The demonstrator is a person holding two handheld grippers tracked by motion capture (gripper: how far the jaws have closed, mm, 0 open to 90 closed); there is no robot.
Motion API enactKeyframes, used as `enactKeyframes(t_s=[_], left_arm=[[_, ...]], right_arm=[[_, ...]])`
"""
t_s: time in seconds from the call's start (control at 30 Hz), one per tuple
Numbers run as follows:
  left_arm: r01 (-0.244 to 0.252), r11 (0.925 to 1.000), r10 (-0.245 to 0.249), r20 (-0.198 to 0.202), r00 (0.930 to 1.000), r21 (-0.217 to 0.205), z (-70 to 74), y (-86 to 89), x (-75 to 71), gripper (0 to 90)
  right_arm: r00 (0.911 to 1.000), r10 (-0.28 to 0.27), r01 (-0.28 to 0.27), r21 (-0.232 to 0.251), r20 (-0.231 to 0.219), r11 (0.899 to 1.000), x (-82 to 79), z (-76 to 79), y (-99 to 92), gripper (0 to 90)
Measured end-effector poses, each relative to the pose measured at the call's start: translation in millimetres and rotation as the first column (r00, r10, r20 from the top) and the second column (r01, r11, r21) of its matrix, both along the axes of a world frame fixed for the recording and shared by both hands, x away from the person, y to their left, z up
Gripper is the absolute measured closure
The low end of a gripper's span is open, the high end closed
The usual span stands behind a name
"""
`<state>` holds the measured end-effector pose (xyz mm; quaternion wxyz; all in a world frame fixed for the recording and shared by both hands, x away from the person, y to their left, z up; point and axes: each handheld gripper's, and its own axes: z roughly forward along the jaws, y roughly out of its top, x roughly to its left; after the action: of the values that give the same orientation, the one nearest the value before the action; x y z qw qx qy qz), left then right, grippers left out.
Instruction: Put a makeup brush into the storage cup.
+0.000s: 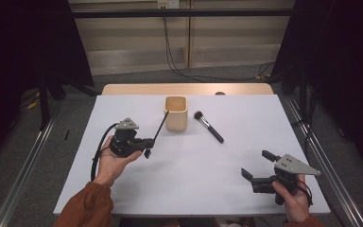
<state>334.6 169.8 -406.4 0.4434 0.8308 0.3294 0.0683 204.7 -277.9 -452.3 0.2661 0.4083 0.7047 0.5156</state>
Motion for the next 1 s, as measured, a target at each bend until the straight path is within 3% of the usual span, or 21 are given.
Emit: enactKeyframes(t_s=[0.1, 0.3, 0.37, 0.4, 0.57, 1.0], left_arm=[[0.002, 0.9997, -0.001, 0.025, 0.9997, -0.023, -1.6, 3.4, -5.7, 85.7], [0.044, 0.9953, -0.041, 0.039, 0.9984, -0.087, -3.9, 5.1, -16.8, 85.7], [0.055, 0.9956, -0.051, 0.05, 0.9974, -0.076, -4.1, 4.2, -20.6, 85.7], [0.062, 0.9934, -0.058, 0.047, 0.9972, -0.097, -4.9, 3.3, -22.9, 85.6], [0.111, 0.9872, -0.106, 0.043, 0.9934, -0.115, -7.2, -4.0, -31.2, 85.6], [0.219, 0.9678, -0.216, 0.035, 0.9758, -0.125, -7.4, -29.4, -41.1, 85.7]], right_arm=[[1.0, 0.003, -0.003, -0.001, 0.002, 1.0, -0.3, 0.0, 0.0, 0.0], [1.0, 0.005, -0.005, 0.003, 0.004, 1.0, -0.2, 0.1, 0.2, 0.0], [1.0, 0.007, -0.007, 0.003, 0.005, 1.0, -0.3, 0.2, 0.7, 0.0], [1.0, 0.008, -0.008, 0.003, 0.005, 1.0, -0.3, 0.2, 0.7, 0.0], [0.9999, 0.012, -0.012, 0.006, 0.004, 1.0, -0.2, 0.0, 1.2, 0.0], [0.9998, 0.018, -0.018, 0.007, 0.007, 1.0, -0.7, 0.1, 2.3, 0.0]])
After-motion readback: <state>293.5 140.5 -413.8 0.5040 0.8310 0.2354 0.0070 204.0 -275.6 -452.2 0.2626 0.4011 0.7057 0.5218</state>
